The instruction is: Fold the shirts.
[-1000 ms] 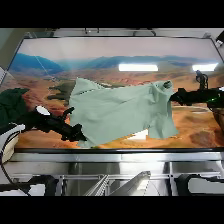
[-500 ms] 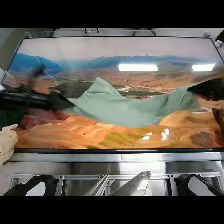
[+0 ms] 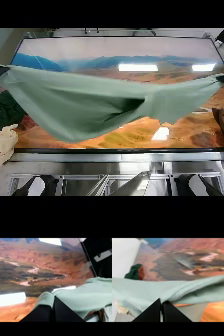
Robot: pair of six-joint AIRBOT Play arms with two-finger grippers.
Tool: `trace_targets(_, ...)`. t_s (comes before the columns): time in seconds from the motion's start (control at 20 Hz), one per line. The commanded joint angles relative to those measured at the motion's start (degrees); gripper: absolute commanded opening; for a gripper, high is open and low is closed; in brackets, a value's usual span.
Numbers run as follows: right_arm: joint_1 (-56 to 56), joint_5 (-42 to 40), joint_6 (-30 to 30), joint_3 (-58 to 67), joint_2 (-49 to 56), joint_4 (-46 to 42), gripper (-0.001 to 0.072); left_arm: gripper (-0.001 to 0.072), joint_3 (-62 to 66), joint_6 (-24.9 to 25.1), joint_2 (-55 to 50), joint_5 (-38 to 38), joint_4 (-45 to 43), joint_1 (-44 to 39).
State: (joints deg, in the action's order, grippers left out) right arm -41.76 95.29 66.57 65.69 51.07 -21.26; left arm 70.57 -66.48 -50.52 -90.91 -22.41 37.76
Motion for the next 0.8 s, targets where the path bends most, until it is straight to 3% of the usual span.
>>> trace_targets(0.0,0.28,-1.84,4.33,-1.64,0.90,-8.13,0.0017,0.0017,-3.76,2.12,-2.97,-2.05,1.62,0.22)
trace_targets(0.1,0.74,-0.46,1.97,-2.14,-0.28,-2.19,0.0016,0.0016,-3.67,3.15,-4.83,-3.91,1.53,-5.46)
trace_targets(0.2,-0.52,0.22,1.99,-0.92,-2.34,10.19,0.0017,0.0015,0.74,3.98,-5.07,-5.14,1.44,-9.25)
trace_targets(0.4,-1.81,6.21,-0.79,2.97,-5.05,29.27,0.0017,0.0016,12.68,2.29,-1.49,-5.27,1.46,-9.25)
trace_targets(0.55,-1.77,7.08,-1.49,2.99,-7.78,21.49,0.0018,0.0018,15.45,2.34,3.26,-6.69,1.38,-7.72)
trace_targets(0.75,-0.11,-1.66,1.33,1.86,-9.07,-6.27,0.0017,0.0018,8.92,2.40,2.99,-5.03,-4.96,-8.17)
